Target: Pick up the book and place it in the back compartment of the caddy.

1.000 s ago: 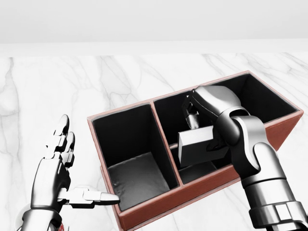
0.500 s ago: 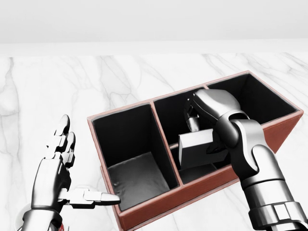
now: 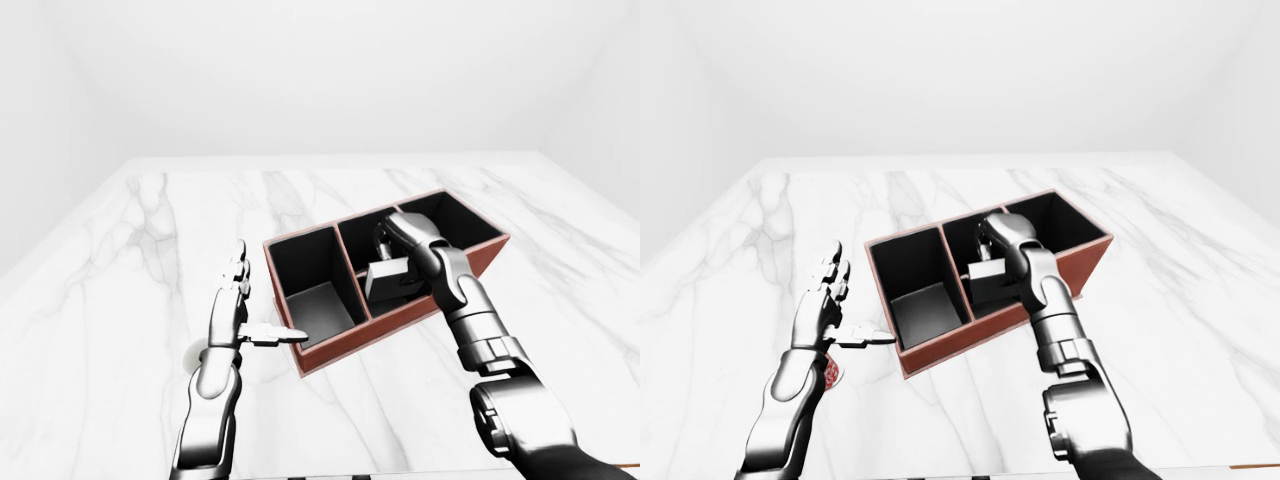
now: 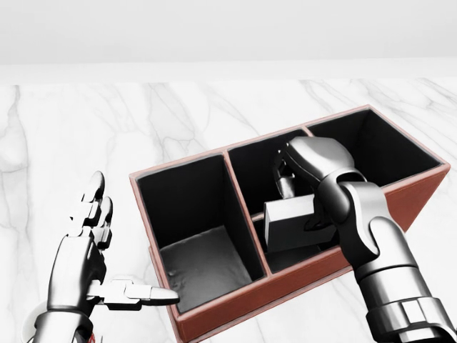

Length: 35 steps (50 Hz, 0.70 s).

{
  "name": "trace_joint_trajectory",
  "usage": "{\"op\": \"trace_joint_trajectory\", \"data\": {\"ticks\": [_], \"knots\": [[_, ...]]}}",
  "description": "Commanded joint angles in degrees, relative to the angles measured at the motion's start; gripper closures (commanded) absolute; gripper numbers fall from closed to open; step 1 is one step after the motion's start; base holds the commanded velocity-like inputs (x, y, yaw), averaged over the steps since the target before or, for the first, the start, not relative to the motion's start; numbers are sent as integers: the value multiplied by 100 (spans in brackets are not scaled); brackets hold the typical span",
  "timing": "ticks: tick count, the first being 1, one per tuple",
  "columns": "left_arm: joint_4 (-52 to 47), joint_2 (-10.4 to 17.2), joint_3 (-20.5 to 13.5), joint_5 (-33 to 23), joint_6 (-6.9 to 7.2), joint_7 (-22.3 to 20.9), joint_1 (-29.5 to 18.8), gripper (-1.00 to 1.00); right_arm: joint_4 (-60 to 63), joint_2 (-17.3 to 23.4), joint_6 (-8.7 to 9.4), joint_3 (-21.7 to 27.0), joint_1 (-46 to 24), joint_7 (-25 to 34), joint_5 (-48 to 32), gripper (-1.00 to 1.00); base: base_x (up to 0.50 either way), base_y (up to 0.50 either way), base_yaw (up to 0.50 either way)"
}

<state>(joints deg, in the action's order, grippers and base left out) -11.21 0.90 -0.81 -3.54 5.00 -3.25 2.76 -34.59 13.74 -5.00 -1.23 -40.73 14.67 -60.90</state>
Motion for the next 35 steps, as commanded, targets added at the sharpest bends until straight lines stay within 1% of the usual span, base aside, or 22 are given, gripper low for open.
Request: {"op": "trace_joint_trajectory", "data": {"ticks": [1,16,23,35], "knots": [[18,3,-6,7,0,-1,-10,-100,-100,-8,0,52,-49,-222,-23,100,0,0,0],[-22,-4,13,-3,0,0,20,-100,-265,-9,0,38,-68,-361,-27,100,0,0,0],[-44,-2,9,-2,0,-2,16,-100,-635,4,0,2,-165,-643,-69,100,0,0,0],[-30,-4,12,-5,0,-1,18,-100,-752,-1,0,-21,-162,-741,-83,100,0,0,0]]}}
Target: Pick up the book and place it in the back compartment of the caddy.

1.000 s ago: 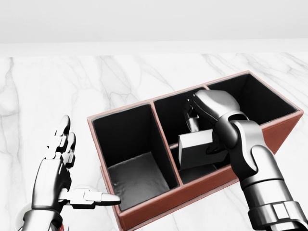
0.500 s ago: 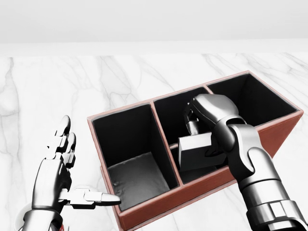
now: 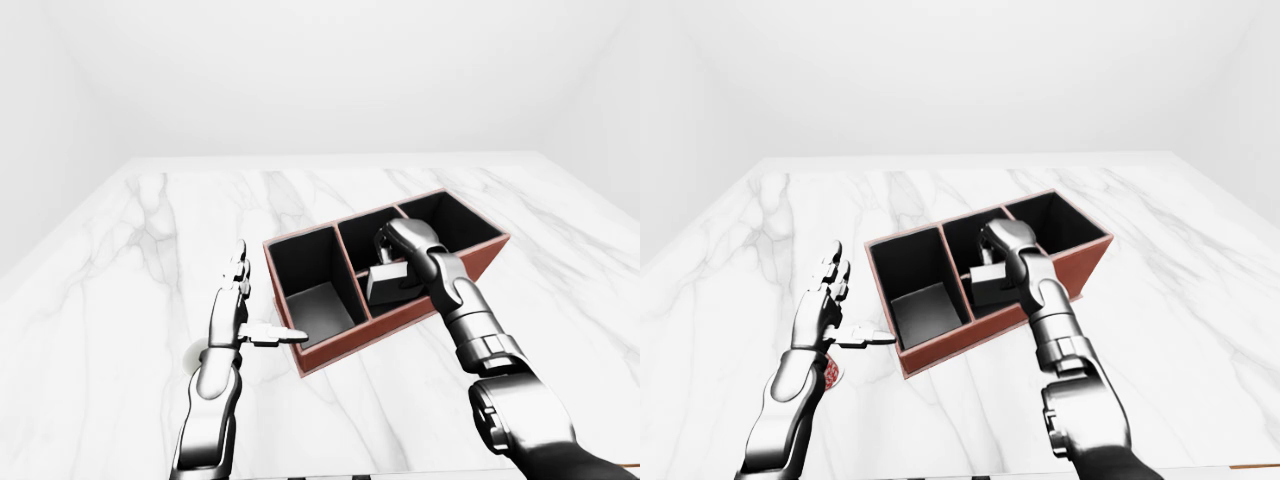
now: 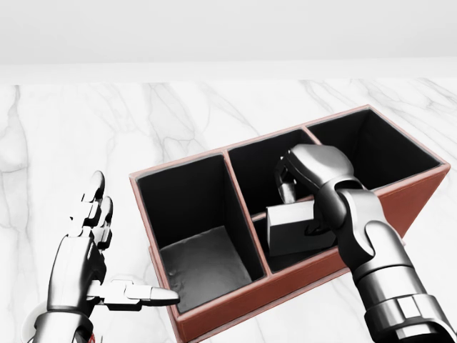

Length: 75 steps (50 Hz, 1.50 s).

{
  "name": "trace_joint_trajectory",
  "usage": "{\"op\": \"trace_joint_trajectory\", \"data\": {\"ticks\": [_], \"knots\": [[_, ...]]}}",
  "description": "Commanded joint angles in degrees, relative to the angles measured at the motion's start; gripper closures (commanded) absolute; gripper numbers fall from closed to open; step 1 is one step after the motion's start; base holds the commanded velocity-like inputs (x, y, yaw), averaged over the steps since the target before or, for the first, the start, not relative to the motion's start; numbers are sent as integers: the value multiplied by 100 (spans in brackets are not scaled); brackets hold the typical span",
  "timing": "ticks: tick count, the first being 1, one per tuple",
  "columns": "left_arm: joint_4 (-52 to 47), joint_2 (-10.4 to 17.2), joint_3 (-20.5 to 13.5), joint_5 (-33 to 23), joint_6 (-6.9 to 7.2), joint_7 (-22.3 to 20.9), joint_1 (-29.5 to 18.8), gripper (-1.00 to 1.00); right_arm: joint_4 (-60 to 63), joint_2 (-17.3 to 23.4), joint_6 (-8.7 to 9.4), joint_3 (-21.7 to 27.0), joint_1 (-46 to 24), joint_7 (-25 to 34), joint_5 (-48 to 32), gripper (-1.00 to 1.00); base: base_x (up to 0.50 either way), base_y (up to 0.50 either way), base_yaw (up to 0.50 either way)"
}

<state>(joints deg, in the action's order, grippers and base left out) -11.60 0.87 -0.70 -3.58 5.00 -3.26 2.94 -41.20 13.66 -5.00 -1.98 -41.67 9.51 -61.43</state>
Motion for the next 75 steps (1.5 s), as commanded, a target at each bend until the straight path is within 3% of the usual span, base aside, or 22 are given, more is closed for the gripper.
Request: {"op": "trace_joint_trajectory", "data": {"ticks": [1,22,23,24,49,69,72,75], "knots": [[5,-1,1,-2,0,1,0,-100,-81,6,0,56,-65,-224,-28,100,0,0,0],[14,-2,9,-3,0,-1,9,-100,-222,-27,0,61,-147,-335,-18,100,0,0,0],[9,-3,10,-3,0,-2,13,-100,-233,-24,0,63,-169,-478,-24,51,0,0,0],[16,-2,9,-2,0,-3,11,-100,-291,-12,0,41,-209,-379,-22,-100,0,0,0],[38,-4,13,-13,0,10,0,-100,150,-3,0,78,-63,-298,-72,-100,0,0,1],[116,-4,15,-24,0,14,-11,-100,2695,-69,0,361,632,1049,376,-100,0,0,0],[126,-3,16,-26,0,15,-11,-100,2959,-73,68,382,692,1191,441,-100,0,0,0],[56,-3,18,-24,0,10,4,-100,3403,-89,246,427,756,1458,516,-100,0,0,0]]}}
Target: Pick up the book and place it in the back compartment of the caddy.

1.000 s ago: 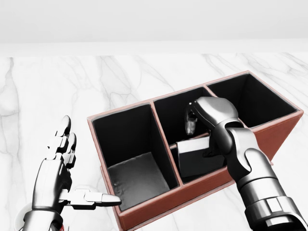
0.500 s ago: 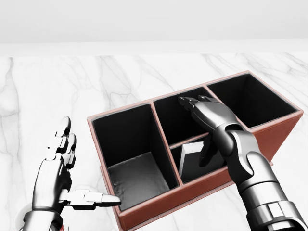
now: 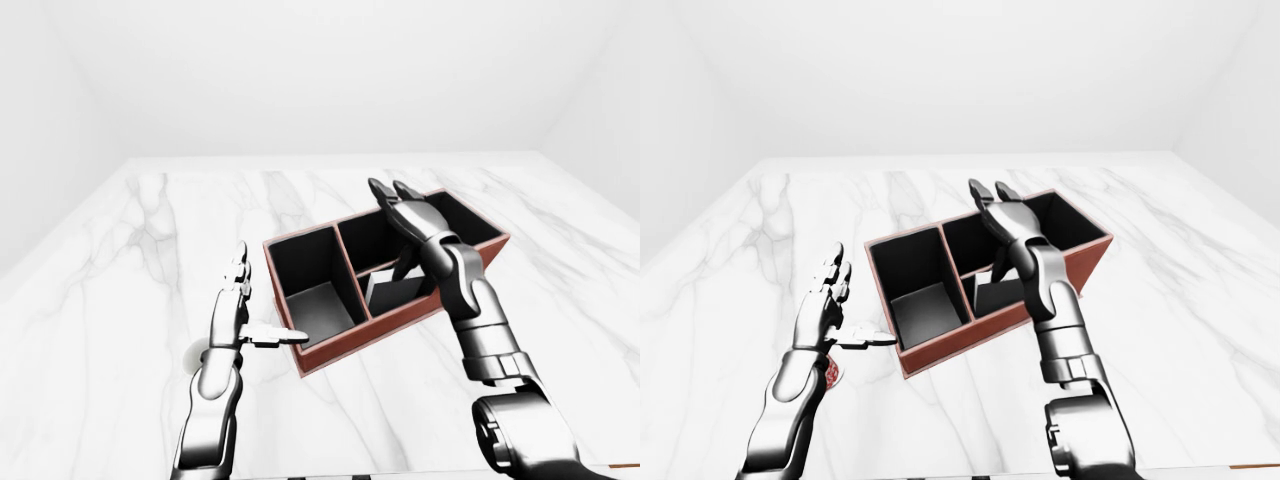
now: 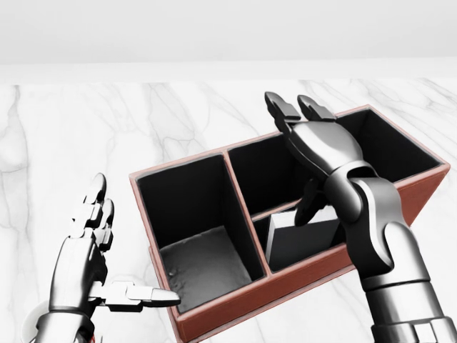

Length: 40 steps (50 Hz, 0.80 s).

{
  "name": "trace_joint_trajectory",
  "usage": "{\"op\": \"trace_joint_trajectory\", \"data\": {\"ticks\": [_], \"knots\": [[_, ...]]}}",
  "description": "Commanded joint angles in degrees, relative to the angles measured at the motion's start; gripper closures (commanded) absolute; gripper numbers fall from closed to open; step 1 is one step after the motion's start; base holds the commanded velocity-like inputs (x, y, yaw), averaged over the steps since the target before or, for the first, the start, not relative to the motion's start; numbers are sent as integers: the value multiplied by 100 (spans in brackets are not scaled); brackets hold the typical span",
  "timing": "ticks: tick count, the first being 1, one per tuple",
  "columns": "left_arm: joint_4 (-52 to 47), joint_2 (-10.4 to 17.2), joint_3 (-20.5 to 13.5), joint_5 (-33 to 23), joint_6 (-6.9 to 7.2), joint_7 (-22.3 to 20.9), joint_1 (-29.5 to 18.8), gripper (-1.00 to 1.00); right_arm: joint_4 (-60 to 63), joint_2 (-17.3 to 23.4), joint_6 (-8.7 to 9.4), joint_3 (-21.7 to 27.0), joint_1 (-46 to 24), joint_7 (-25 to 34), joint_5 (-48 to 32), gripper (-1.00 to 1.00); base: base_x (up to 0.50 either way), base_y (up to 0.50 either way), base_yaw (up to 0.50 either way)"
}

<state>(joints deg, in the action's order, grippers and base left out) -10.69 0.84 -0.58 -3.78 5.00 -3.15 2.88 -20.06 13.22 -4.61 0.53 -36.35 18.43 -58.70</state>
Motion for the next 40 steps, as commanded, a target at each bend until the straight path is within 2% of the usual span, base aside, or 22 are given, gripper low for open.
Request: {"op": "trace_joint_trajectory", "data": {"ticks": [1,12,19,22,40], "knots": [[-40,-1,7,-5,0,-2,13,-100,1376,-44,240,183,242,601,265,-100,0,0,0],[56,-10,34,-24,0,10,10,-100,1910,-14,519,267,356,880,509,-100,0,0,0],[-33,-7,27,-12,0,-1,27,-100,2380,-56,763,307,514,1061,690,-100,0,0,0],[-49,-9,28,-10,0,-2,36,-100,2668,-99,943,335,588,1149,828,-100,0,0,0],[-714,-3,-19,87,0,-56,78,-100,4590,-173,961,520,1248,1501,1276,-100,0,0,0]]}}
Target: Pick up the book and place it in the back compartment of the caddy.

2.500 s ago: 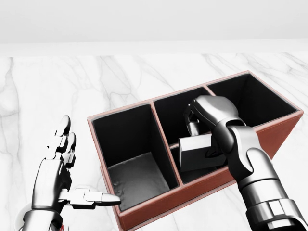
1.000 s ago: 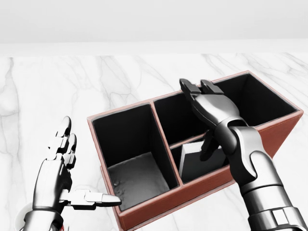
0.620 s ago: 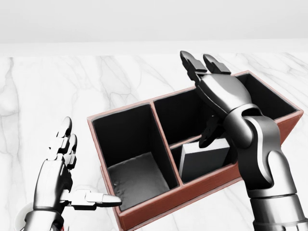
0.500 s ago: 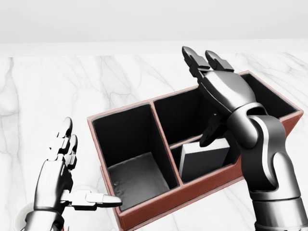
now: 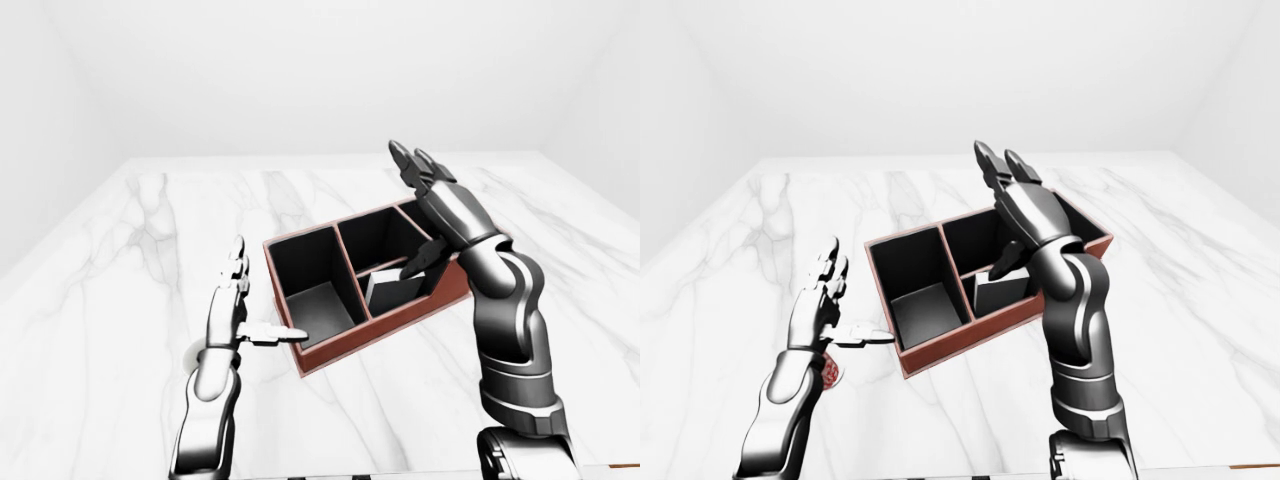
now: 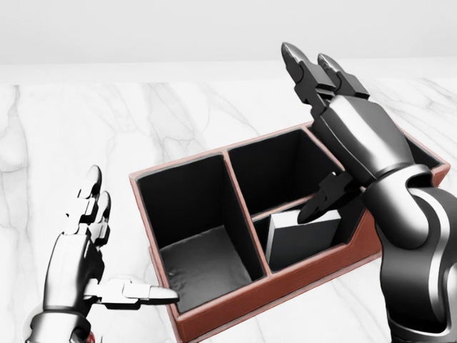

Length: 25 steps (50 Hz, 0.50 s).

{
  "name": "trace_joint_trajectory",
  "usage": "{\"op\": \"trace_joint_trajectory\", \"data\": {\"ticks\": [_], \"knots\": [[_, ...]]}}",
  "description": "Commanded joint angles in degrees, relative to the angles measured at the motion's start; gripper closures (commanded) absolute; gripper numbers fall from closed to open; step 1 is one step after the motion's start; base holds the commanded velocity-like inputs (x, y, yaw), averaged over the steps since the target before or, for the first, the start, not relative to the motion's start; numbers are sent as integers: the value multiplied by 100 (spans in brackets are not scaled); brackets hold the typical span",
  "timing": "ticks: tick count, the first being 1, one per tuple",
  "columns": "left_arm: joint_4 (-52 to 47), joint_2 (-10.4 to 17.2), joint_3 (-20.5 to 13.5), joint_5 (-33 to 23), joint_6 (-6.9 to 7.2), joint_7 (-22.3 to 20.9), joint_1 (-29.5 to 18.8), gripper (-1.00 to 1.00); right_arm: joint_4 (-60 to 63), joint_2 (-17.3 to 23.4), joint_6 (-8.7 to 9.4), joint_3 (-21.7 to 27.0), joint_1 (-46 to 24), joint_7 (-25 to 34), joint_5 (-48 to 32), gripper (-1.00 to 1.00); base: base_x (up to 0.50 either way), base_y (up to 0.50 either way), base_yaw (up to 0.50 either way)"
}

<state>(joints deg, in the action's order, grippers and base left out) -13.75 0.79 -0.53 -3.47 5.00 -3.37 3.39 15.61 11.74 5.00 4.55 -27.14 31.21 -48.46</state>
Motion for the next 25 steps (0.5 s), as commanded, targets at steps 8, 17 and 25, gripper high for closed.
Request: {"op": "trace_joint_trajectory", "data": {"ticks": [8,17,25], "knots": [[-614,4,-48,94,0,-51,21,-100,1405,10,0,227,552,238,396,-100,0,0,0],[-901,0,-39,116,0,-65,55,-100,2070,64,0,383,639,484,547,-100,0,0,0],[-908,-3,-31,119,0,-65,61,-100,2666,57,0,465,858,585,683,-100,0,0,0]]}}
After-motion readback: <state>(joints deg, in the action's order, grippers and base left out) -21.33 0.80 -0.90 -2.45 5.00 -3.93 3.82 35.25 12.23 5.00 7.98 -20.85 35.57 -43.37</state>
